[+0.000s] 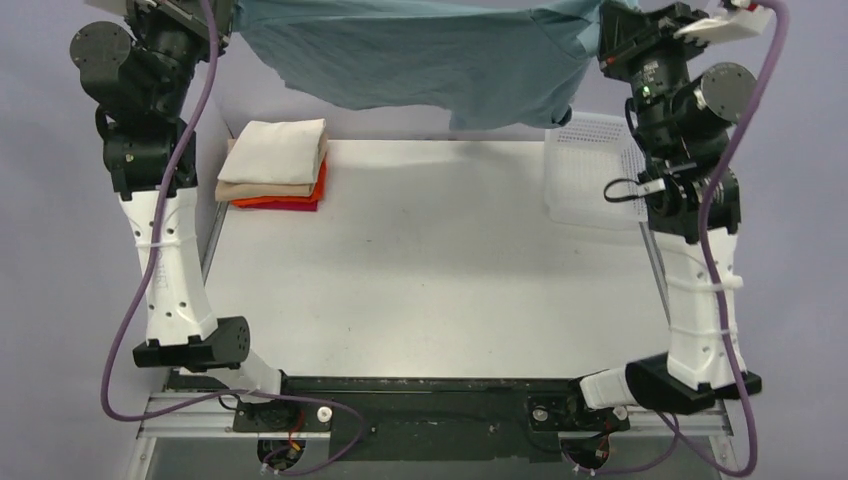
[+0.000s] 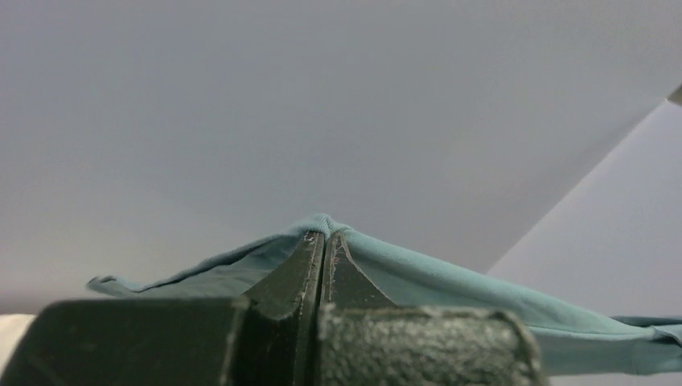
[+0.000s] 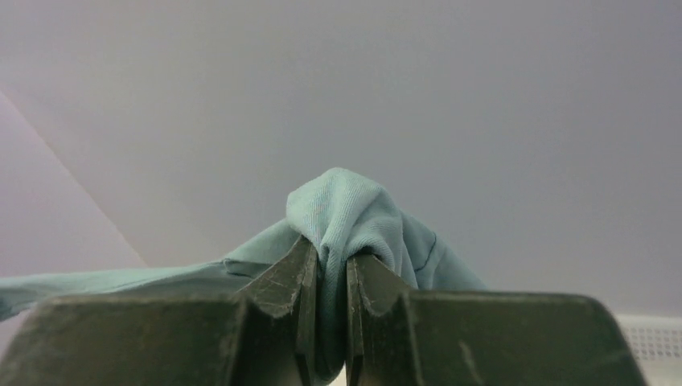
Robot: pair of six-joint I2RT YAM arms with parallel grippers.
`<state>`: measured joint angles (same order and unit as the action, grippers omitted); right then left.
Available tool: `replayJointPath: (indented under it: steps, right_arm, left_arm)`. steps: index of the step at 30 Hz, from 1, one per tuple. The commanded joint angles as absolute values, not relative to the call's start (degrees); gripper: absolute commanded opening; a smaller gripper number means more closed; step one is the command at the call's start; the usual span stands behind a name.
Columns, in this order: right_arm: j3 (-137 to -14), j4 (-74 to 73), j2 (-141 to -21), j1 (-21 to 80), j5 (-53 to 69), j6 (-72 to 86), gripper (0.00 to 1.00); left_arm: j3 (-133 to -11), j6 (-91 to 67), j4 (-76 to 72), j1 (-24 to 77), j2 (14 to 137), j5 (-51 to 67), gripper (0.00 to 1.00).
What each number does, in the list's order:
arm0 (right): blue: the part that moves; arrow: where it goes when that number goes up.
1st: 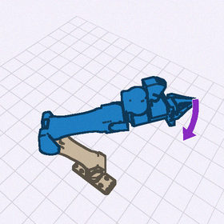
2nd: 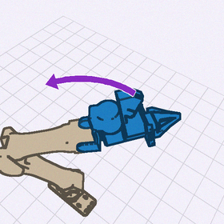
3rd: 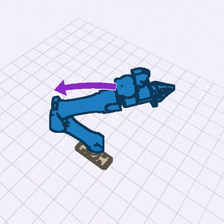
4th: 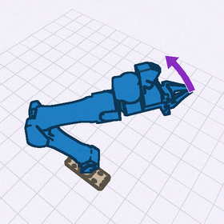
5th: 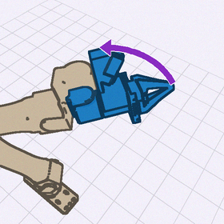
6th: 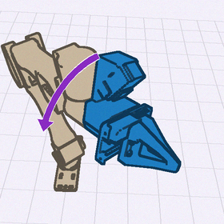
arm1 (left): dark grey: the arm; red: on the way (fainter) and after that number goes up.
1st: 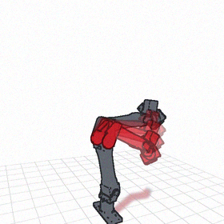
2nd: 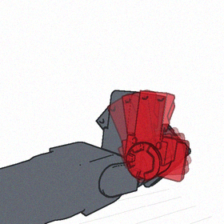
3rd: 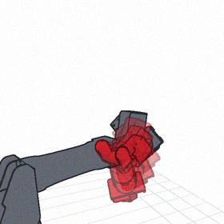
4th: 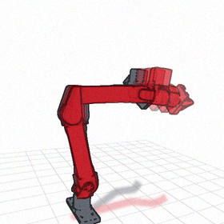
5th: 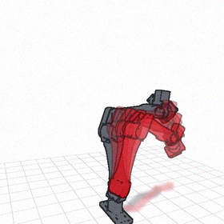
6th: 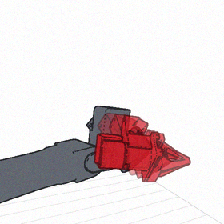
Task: Fold and stack the t-shirts
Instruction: Flatten out the tshirt
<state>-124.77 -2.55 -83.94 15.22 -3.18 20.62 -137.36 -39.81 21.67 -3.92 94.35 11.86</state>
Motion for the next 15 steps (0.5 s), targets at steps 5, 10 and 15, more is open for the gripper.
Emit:
replayJointPath:
  steps: [5,10,15]
  right_arm:
    - [-75.48,6.43,-58.43,14.23,1.63,28.21,0.0]
    - [-44.88,8.06,-48.6,15.22,4.45,35.84,0.0]
    - [-29.77,2.56,-43.25,15.97,4.76,37.48,0.03]
  left_arm:
    - [-88.81,-36.41,9.02,-4.0,75.19,20.09,0.0]
    - [-53.15,-40.66,1.65,-1.99,63.69,15.08,0.0]
    - [-32.83,-50.11,-2.94,6.97,61.09,9.61,0.0]
